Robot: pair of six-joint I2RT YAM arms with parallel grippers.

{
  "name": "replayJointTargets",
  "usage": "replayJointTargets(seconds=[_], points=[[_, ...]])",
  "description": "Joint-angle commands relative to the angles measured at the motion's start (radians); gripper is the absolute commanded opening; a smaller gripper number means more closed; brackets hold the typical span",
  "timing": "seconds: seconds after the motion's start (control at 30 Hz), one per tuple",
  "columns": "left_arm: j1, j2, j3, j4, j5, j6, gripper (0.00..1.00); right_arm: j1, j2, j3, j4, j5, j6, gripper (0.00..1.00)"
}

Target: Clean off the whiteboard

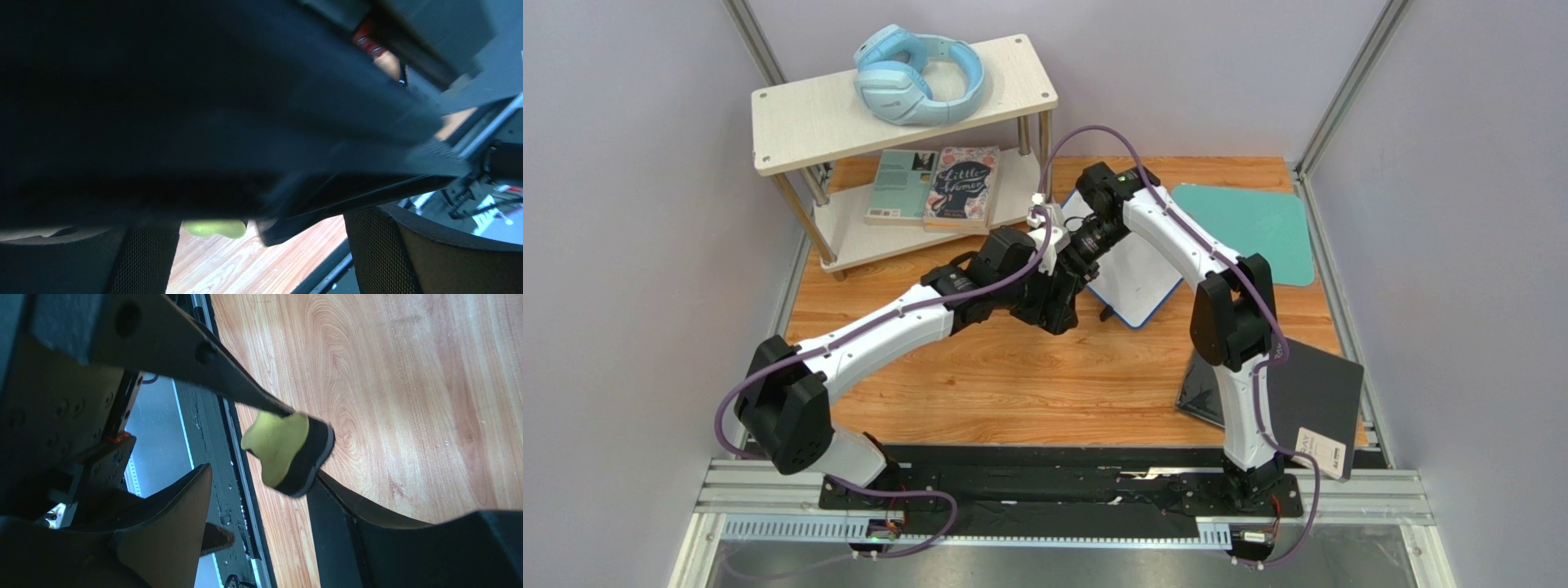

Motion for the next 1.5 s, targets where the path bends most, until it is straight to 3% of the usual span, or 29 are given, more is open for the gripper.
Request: replayJointTargets(seconds=[0.0, 0.07, 0.3, 0.4, 0.53, 0.7, 0.77, 0.9, 1.0, 1.3, 1.47], points=[[-0.006, 0.027, 0.045, 0.028, 0.085, -0.015, 0.94, 0.006, 0.011, 0.039, -0.097, -0.032, 0.031, 0.60], [-0.012, 0.027, 0.043, 0.028, 0.080, -0.018, 0.93, 0.004, 0.017, 0.047, -0.094, -0.028, 0.041, 0.57], [-0.029, -0.024, 0.020, 0.047, 0.114, -0.023, 0.93, 0.006, 0.018, 0.019, -0.055, 0.032, 0.081, 0.04], [-0.029, -0.070, -0.013, 0.039, 0.097, -0.032, 0.93, 0.006, 0.008, -0.007, -0.029, 0.048, 0.094, 0.00], [-0.029, -0.146, -0.030, -0.073, -0.074, -0.014, 0.95, 0.006, 0.011, -0.021, -0.023, 0.066, 0.092, 0.00], [-0.018, -0.202, -0.050, -0.168, -0.099, 0.014, 0.96, 0.008, 0.025, -0.030, -0.012, 0.072, 0.095, 0.00], [-0.018, -0.219, -0.068, -0.183, -0.117, 0.008, 0.96, 0.011, 0.040, -0.016, -0.014, 0.090, 0.104, 0.08], [-0.020, -0.231, -0.095, -0.168, -0.113, -0.008, 0.96, 0.047, 0.037, -0.005, -0.015, 0.193, 0.094, 0.42], [-0.018, -0.211, -0.095, -0.166, -0.117, -0.015, 0.96, 0.083, 0.003, -0.030, 0.014, 0.285, 0.089, 0.55], [-0.015, -0.174, -0.078, -0.199, -0.209, -0.032, 0.93, 0.087, -0.037, -0.047, 0.063, 0.379, 0.135, 0.56], [0.046, -0.203, -0.107, -0.212, -0.226, -0.058, 0.96, 0.020, -0.156, -0.097, 0.165, 0.443, 0.225, 0.56]])
